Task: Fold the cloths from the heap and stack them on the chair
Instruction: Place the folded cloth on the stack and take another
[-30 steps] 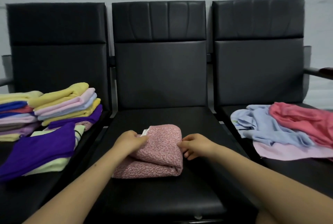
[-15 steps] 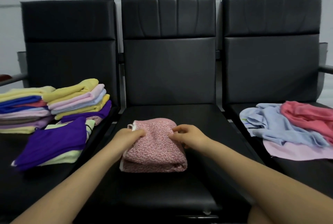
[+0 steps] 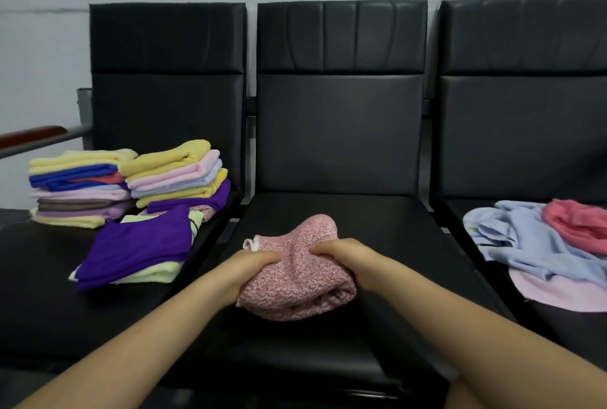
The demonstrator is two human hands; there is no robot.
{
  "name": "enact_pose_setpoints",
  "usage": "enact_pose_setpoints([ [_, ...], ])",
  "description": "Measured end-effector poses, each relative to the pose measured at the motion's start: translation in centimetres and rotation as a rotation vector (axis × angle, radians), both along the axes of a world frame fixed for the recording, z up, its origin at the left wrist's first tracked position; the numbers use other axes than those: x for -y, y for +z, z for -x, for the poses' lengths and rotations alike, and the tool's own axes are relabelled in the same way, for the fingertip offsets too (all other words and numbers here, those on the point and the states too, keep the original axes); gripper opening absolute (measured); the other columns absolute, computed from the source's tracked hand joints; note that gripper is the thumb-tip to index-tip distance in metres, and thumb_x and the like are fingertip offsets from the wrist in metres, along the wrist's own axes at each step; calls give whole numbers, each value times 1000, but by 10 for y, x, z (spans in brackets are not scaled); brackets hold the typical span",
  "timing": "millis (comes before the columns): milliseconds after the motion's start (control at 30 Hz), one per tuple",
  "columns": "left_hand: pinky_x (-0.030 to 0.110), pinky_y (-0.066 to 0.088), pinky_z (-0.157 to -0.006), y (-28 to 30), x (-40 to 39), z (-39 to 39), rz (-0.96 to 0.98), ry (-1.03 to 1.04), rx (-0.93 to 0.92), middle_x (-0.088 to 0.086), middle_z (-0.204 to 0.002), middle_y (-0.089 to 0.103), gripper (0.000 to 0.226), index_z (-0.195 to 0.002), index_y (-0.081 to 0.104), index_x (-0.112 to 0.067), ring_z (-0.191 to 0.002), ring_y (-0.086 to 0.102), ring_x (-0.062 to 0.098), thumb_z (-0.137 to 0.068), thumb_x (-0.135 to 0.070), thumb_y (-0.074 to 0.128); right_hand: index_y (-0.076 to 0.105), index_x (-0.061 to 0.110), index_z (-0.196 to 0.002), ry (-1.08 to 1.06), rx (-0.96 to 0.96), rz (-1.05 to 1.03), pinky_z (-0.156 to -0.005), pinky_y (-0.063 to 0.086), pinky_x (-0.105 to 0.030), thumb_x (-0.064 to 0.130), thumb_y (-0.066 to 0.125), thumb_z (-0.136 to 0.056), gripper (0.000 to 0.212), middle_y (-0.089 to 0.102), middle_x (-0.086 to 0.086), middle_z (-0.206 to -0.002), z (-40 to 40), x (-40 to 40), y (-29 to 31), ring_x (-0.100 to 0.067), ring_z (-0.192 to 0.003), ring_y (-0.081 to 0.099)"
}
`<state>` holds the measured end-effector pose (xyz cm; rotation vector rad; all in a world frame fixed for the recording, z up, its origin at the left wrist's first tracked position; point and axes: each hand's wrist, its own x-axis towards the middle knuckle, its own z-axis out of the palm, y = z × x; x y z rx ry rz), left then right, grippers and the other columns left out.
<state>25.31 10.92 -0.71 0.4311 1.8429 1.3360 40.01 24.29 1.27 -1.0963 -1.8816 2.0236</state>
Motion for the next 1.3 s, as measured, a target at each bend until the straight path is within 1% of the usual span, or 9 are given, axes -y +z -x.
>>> enact_pose_setpoints([
  [200,33,53,-78,0,20,17,-49,52,0,20,-99,71,33,-115,63,2,-89,68,31,-88,-16,68,61,10,-107,44,-69,-98,-95,51,-39,21,65,-89,22,66,-12,-110,25,26,8,-25,-102,64],
  [400,32,51,-75,27,56,48,-163,198,-31,20,-98,70,25,-108,64,4,-85,66,30,-89,-12,66,61,10,-115,69,-214,-72,-83,53,-33,18,65,-90,27,67,-9,-110,60,47,22,-23,-99,65],
  [567,34,50,-75,71,95,117,-222,322,-194,17,-105,67,36,-120,58,-2,-91,64,30,-89,-18,66,55,5,-129,140,-324,-76,-96,50,-40,19,67,-89,43,64,-13,-122,137,70,45,-26,-107,63],
  [667,38,45,-86,89,121,166,-94,410,-399,15,-118,60,49,-129,53,-9,-103,58,30,-88,-31,67,54,2,-131,163,-376,-56,-101,49,-42,19,69,-87,49,64,-13,-123,190,92,51,-27,-110,63],
  [767,37,45,-78,75,141,201,170,451,-605,15,-113,59,46,-127,53,-6,-99,57,30,-89,-30,65,54,5,-123,171,-271,-150,-92,53,-39,18,73,-80,49,63,-12,-121,228,113,31,-26,-105,63],
  [900,39,50,-84,41,144,204,615,403,-871,19,-113,58,40,-114,56,-5,-104,55,35,-86,-33,61,53,8,-91,193,-31,-340,-71,50,-36,18,70,-84,21,56,-8,-83,229,126,8,-23,-78,55],
  [1067,40,48,-86,56,96,162,334,278,-1109,13,-117,60,37,-122,59,-12,-107,55,30,-90,-31,54,56,10,-118,102,-114,-341,-57,43,-27,17,63,-90,30,54,-5,-77,176,96,26,-13,-61,51],
  [1200,28,42,-70,67,33,84,110,159,-991,4,-96,64,17,-99,66,-17,-87,56,19,-91,-18,52,60,12,-101,-38,-68,-302,-50,41,-22,17,56,-94,9,58,-4,-78,94,44,25,-12,-59,52],
  [1300,30,50,-83,67,-23,20,24,18,-815,2,-96,65,15,-92,67,-21,-95,62,22,-93,-22,52,60,12,-96,-184,-42,-293,-48,39,-22,17,55,-95,8,58,-4,-75,21,-4,19,-12,-55,51],
])
